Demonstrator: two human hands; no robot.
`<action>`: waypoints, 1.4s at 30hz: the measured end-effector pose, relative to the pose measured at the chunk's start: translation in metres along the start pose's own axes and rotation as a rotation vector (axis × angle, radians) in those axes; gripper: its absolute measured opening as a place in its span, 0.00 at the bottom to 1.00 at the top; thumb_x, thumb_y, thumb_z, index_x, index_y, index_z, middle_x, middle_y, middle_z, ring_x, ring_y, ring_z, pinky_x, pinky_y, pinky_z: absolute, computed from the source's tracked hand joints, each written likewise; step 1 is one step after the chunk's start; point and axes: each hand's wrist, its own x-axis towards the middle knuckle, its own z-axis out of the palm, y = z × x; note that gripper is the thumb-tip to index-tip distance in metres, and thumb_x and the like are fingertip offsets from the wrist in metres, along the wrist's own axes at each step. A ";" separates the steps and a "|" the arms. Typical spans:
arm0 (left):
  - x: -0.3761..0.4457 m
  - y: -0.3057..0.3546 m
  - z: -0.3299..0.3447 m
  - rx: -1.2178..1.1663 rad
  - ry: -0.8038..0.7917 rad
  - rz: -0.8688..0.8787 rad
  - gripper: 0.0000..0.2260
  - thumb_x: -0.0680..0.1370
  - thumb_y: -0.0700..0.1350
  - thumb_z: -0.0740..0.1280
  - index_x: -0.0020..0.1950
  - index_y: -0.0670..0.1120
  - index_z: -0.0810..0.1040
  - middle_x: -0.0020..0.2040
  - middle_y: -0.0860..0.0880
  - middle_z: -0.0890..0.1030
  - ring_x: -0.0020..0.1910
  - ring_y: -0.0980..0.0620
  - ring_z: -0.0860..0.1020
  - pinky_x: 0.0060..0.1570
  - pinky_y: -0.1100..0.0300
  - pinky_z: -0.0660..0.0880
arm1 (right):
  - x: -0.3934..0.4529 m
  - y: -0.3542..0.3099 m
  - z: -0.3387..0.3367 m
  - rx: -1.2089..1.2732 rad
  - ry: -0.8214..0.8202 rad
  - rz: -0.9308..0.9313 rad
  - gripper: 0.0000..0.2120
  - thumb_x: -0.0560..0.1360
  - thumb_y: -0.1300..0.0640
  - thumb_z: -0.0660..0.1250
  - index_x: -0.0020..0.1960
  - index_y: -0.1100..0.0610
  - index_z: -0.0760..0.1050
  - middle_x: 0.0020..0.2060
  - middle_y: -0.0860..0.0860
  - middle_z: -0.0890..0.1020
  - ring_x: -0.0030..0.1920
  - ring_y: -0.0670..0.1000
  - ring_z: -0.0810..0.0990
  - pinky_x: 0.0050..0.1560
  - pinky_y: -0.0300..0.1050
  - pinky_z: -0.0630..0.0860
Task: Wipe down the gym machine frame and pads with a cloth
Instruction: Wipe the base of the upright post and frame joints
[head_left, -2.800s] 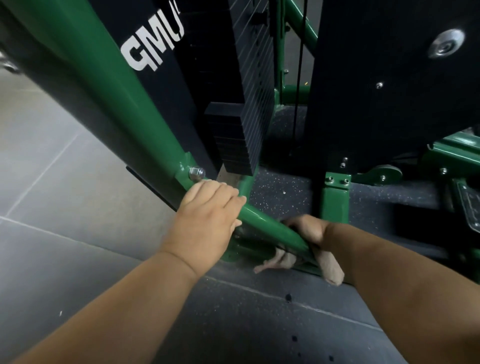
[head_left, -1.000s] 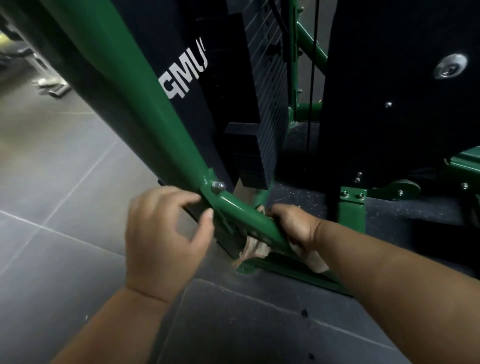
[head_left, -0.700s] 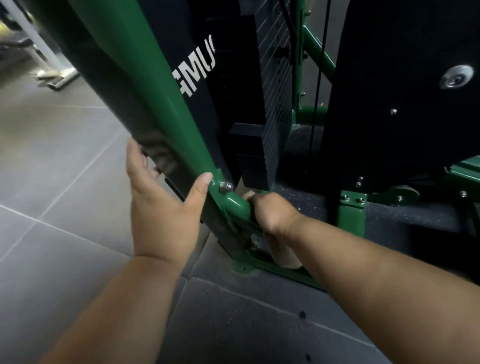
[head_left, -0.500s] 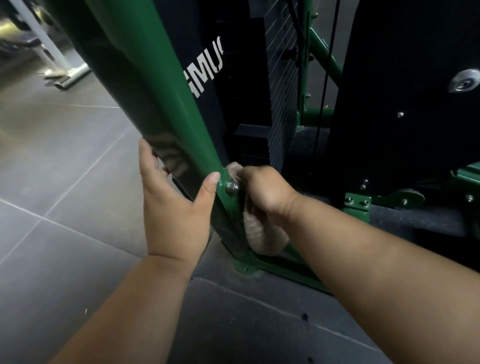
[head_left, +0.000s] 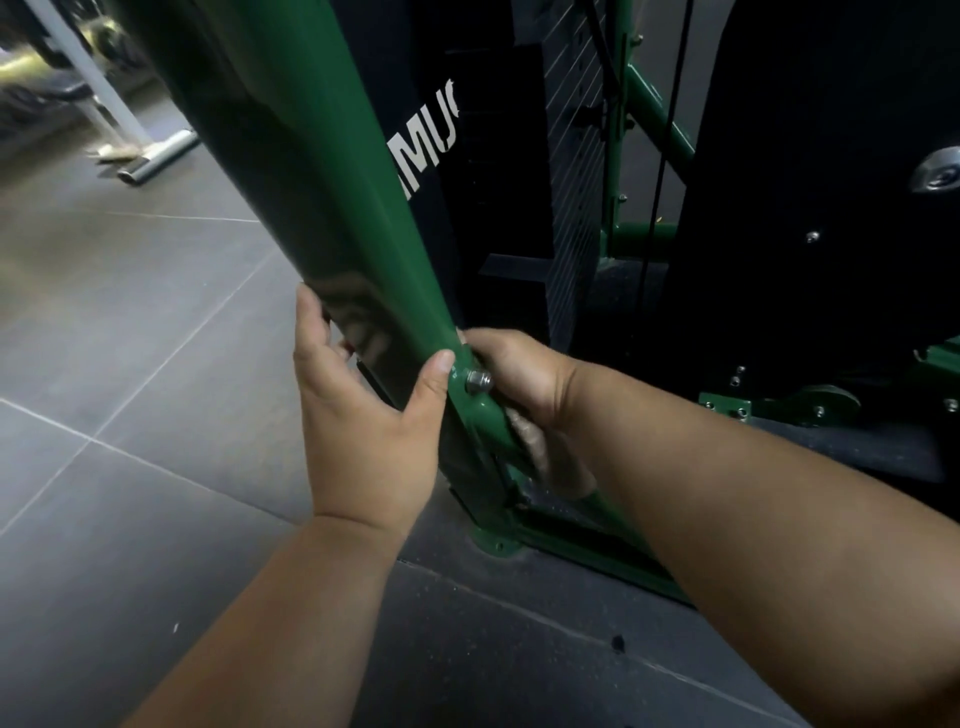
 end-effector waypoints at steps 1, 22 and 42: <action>0.000 0.001 0.000 0.017 -0.001 -0.005 0.49 0.76 0.48 0.79 0.86 0.49 0.49 0.81 0.54 0.63 0.77 0.54 0.70 0.75 0.49 0.72 | -0.002 0.006 -0.006 -0.026 -0.002 0.077 0.21 0.84 0.46 0.62 0.51 0.63 0.84 0.42 0.60 0.86 0.41 0.58 0.84 0.49 0.52 0.81; -0.033 0.024 0.007 0.464 0.133 0.347 0.31 0.81 0.49 0.74 0.78 0.36 0.68 0.72 0.33 0.69 0.71 0.33 0.70 0.71 0.37 0.70 | -0.027 0.078 -0.071 -0.487 0.283 0.027 0.23 0.85 0.42 0.60 0.61 0.58 0.84 0.58 0.49 0.85 0.59 0.48 0.83 0.61 0.43 0.76; -0.061 0.019 0.095 1.180 -1.030 0.556 0.25 0.86 0.58 0.48 0.66 0.47 0.80 0.60 0.46 0.81 0.67 0.41 0.73 0.78 0.44 0.56 | -0.073 0.192 -0.174 -0.611 0.433 0.351 0.26 0.86 0.45 0.50 0.48 0.58 0.82 0.42 0.58 0.84 0.49 0.60 0.82 0.59 0.51 0.76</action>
